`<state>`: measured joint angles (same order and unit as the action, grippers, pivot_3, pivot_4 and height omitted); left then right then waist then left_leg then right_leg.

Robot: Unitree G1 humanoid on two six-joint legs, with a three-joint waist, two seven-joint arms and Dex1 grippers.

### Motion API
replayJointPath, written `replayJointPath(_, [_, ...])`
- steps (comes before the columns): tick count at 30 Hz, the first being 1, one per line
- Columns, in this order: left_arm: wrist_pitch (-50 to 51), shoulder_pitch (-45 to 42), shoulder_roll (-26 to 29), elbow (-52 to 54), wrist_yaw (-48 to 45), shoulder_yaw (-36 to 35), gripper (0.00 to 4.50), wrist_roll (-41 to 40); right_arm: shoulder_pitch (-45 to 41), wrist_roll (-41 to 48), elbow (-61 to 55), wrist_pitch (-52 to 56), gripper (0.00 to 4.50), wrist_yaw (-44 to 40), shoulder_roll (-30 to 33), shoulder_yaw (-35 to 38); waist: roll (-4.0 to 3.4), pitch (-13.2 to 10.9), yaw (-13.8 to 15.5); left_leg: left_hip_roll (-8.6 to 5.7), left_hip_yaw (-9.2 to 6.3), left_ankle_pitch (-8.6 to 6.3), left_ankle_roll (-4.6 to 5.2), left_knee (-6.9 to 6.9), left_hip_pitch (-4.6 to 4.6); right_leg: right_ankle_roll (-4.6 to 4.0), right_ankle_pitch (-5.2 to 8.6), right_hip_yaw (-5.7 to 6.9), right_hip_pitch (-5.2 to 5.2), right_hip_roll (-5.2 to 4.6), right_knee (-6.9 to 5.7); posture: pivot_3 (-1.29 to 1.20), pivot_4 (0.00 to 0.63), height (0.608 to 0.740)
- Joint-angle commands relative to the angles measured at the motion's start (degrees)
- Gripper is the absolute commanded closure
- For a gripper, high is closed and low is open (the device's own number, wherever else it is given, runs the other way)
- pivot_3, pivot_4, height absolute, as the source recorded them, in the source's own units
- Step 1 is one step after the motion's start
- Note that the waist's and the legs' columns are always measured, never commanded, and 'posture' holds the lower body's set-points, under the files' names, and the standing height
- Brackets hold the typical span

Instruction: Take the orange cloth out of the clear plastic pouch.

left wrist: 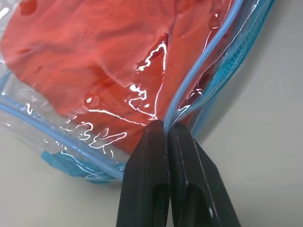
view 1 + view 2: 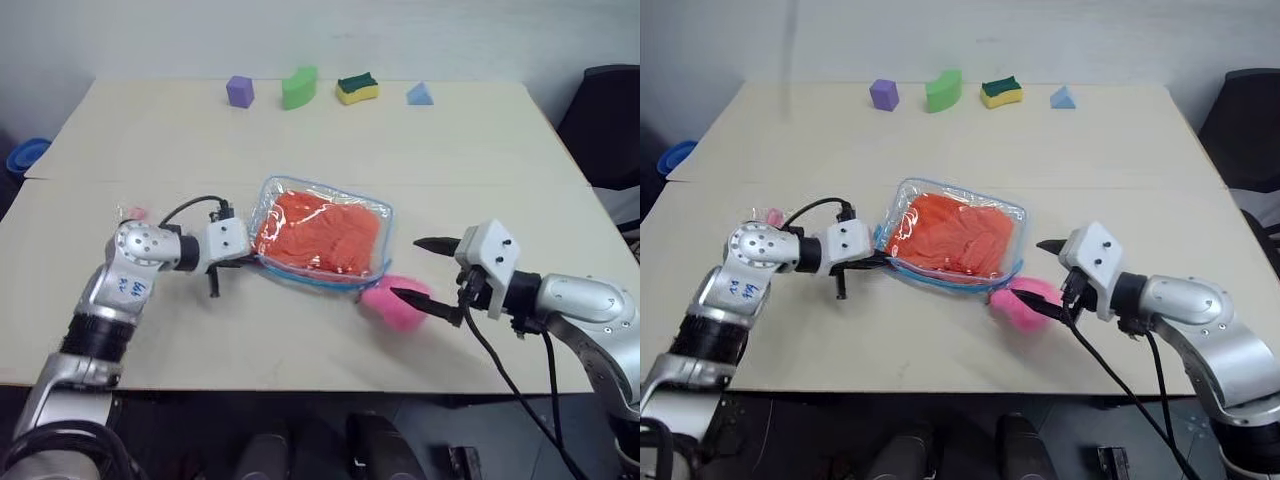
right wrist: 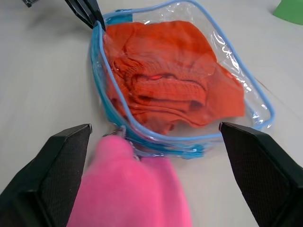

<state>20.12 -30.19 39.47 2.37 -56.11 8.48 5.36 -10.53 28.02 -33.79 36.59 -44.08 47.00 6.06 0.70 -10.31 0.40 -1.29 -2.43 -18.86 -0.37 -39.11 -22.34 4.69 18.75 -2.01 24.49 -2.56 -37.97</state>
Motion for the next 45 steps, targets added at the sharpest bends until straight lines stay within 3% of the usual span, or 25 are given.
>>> replayJointPath(1, [7.32, 2.92, -0.73, 10.77, 4.32, 1.86, 4.46, 3.26, 1.75, -0.44, -2.14, 0.16, 0.0, 0.28, 1.98, 3.08, 0.0, 0.0, 0.19, -0.01, 0.01, 0.0, 0.01, -0.01, 0.01, 0.01, 0.0, -0.01, -0.01, 0.01, 0.02, 0.0, 0.15, 0.74])
replayJointPath(9, [12.71, 5.49, -3.0, 15.74, 10.76, 3.6, 4.46, 5.68, 8.01, -2.8, 2.55, -1.93, 0.0, -1.8, 5.54, 6.11, 0.01, 0.01, 0.98, -0.02, 0.06, -0.12, 0.23, -0.01, 0.13, 0.0, 0.0, -0.04, -0.05, 0.04, 0.05, 0.0, 0.15, 0.74])
replayJointPath(15, [17.46, 6.33, -4.68, 17.3, 11.33, 0.82, 2.76, 1.28, 9.85, -3.51, 3.29, -2.71, 0.0, -2.37, 4.72, 4.95, 0.01, 0.01, 0.99, -0.02, 0.07, -0.11, 0.23, -0.02, 0.14, 0.0, 0.0, -0.04, -0.06, 0.04, 0.03, 0.0, 0.15, 0.74])
replayJointPath(19, [23.68, 6.35, -3.22, 21.15, 7.65, -3.93, 1.61, -5.85, 10.81, -3.96, 3.38, -2.43, 0.0, -1.5, 3.09, 3.36, 0.01, 0.01, 0.9, 0.0, 0.05, -0.1, 0.21, -0.02, 0.14, 0.0, 0.0, -0.02, -0.05, 0.06, 0.03, 0.0, 0.15, 0.74])
replayJointPath(22, [25.32, 5.77, 1.28, 22.23, 4.54, -9.72, 1.57, -10.41, 12.0, -2.83, 3.06, -1.72, 0.62, -0.78, 1.42, 3.93, 0.01, 0.01, 0.77, 0.01, 0.06, -0.07, 0.16, -0.01, 0.15, 0.0, 0.0, -0.04, -0.04, 0.07, 0.03, 0.0, 0.15, 0.74])
replayJointPath(27, [34.53, 0.16, 3.8, 22.41, -0.13, -19.46, 1.57, -23.96, 15.47, -1.31, 0.38, -1.28, 2.16, -1.54, 0.66, 4.3, 0.06, 0.01, 1.08, 0.0, 0.03, -0.08, 0.17, -0.01, 0.15, 0.0, 0.0, 0.0, -0.09, 0.05, 0.05, 0.0, 0.15, 0.74])
replayJointPath(34, [35.62, -3.9, 4.63, 20.62, 3.04, -16.61, 1.57, -26.91, 17.12, 5.37, -5.49, 5.33, 4.39, -0.56, -1.08, 1.23, 0.06, 0.02, 0.75, -0.01, -0.04, 0.03, -0.03, -0.03, 0.19, 0.0, 0.0, 0.02, -0.14, 0.06, 0.07, 0.0, 0.15, 0.74])
replayJointPath(35, [35.49, -3.91, 4.48, 20.81, 3.37, -15.98, 1.57, -27.24, 16.84, 5.28, -5.57, 6.05, 4.48, 0.3, -1.64, 0.02, 0.08, 0.03, 0.68, 0.0, -0.04, 0.03, -0.04, -0.01, 0.19, 0.0, 0.0, 0.02, -0.14, 0.07, 0.07, 0.0, 0.15, 0.74])
replayJointPath(41, [32.91, -4.23, 2.28, 21.05, 4.52, -10.44, 1.57, -28.45, 13.13, 6.18, -4.16, 8.96, 4.48, 6.22, -9.32, -5.25, 0.17, 0.09, 0.23, 0.03, -0.04, 0.05, -0.07, 0.0, 0.22, 0.0, 0.0, 0.0, -0.13, 0.09, 0.05, 0.0, 0.15, 0.74])
replayJointPath(45, [27.47, -5.98, -0.13, 17.93, 3.89, -4.02, 1.57, -26.3, 11.15, 6.9, -2.1, 11.34, 3.34, 7.79, -12.01, -6.28, 0.18, 0.1, -0.07, 0.02, -0.05, 0.07, -0.11, 0.01, 0.23, 0.0, 0.0, -0.01, -0.11, 0.09, 0.03, 0.0, 0.15, 0.74])
